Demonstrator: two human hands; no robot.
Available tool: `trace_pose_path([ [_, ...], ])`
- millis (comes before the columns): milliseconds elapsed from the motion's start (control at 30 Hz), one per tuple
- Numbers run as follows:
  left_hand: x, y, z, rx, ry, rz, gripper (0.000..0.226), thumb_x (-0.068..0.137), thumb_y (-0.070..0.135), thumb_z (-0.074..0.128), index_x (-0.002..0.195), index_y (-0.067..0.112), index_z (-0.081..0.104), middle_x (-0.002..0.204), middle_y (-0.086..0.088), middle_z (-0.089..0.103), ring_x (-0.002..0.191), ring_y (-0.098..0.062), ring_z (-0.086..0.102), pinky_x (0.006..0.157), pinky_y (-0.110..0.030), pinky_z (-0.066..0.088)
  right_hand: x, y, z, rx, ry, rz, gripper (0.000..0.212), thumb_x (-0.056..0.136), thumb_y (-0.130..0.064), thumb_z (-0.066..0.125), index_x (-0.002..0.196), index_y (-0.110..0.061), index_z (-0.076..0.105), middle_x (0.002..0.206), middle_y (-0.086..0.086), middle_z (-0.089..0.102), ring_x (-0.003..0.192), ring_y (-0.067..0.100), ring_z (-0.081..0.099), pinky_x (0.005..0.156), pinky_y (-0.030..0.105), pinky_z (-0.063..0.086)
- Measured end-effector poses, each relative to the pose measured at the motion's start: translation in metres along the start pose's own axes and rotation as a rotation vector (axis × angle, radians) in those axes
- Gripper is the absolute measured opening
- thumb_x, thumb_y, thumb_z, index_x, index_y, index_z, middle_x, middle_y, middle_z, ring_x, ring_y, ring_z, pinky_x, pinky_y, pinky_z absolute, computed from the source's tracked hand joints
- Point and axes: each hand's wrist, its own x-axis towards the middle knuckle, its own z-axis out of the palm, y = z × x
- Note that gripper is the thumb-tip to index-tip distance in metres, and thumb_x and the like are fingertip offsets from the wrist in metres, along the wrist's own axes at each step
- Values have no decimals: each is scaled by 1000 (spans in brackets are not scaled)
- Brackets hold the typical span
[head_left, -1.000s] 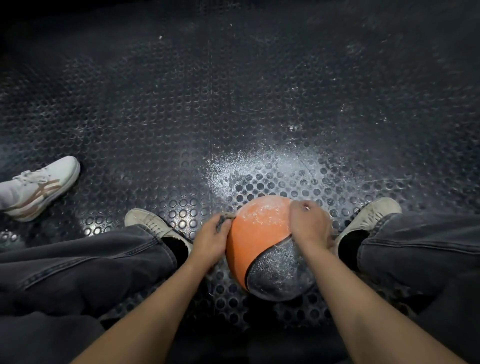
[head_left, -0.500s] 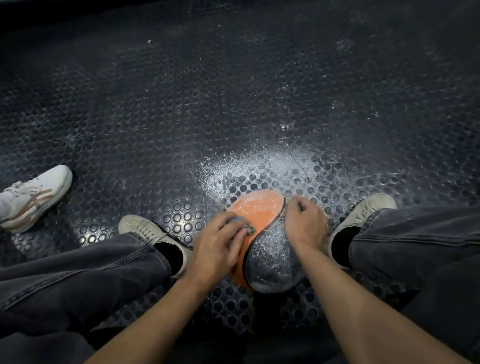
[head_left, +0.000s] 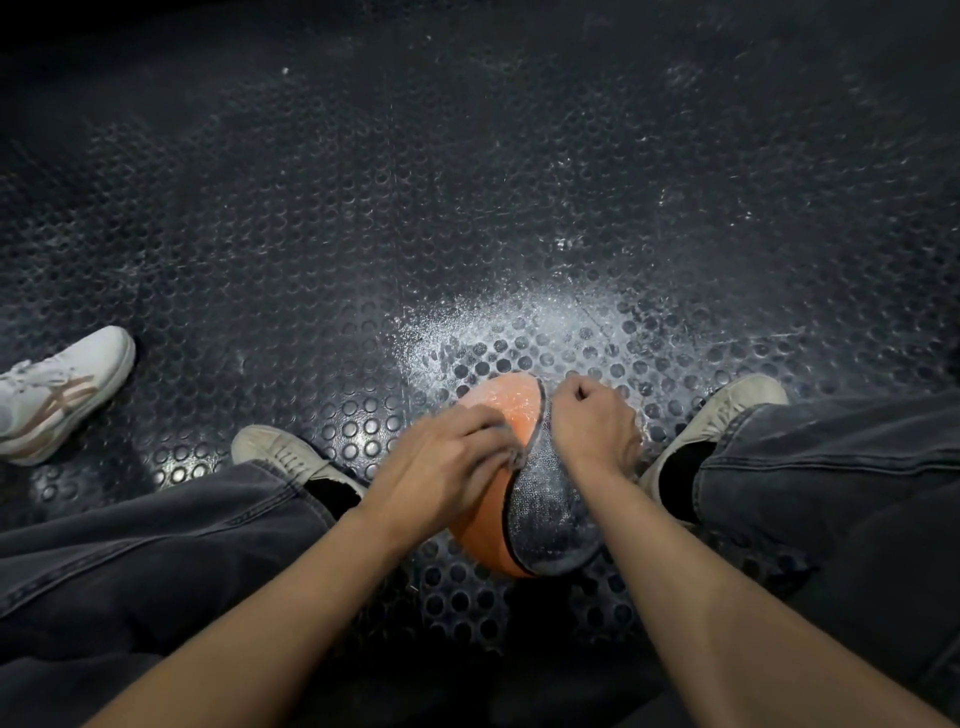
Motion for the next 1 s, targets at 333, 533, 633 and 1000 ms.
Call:
trace_pose_path([
  [333,4,3,1,153,-73,123,24,97,32,52,113,24,68,113,7,65,81,-10,50,66,-28,41,11,7,2,95,-29,-77,29,87,-56,49,90,-35,69,78,-11,69,75,17,63,94,48,50],
  [533,44,6,0,114,-32,-56,30,97,34,44,106,22,70,102,8,65,81,-7,52,74,-28,50,8,7,-1,67,-34,-121,22,93,-47,53,81,-32,63,84,-6,68,85,23,63,97,51,48],
  [633,15,7,-7,130,-157,114,36,100,38,35,108,25,67,106,11,62,76,-6,47,68,-23,42,12,10,0,78,-38,-107,29,95,-47,50,76,-28,61,80,-7,67,77,20,61,93,47,50],
  [1000,19,11,-10,187,-178,124,28,97,34,42,107,26,68,105,12,64,74,-6,45,64,-23,38,12,9,0,33,-73,-174,30,97,-47,47,77,-28,59,82,-3,65,77,22,57,80,36,45],
])
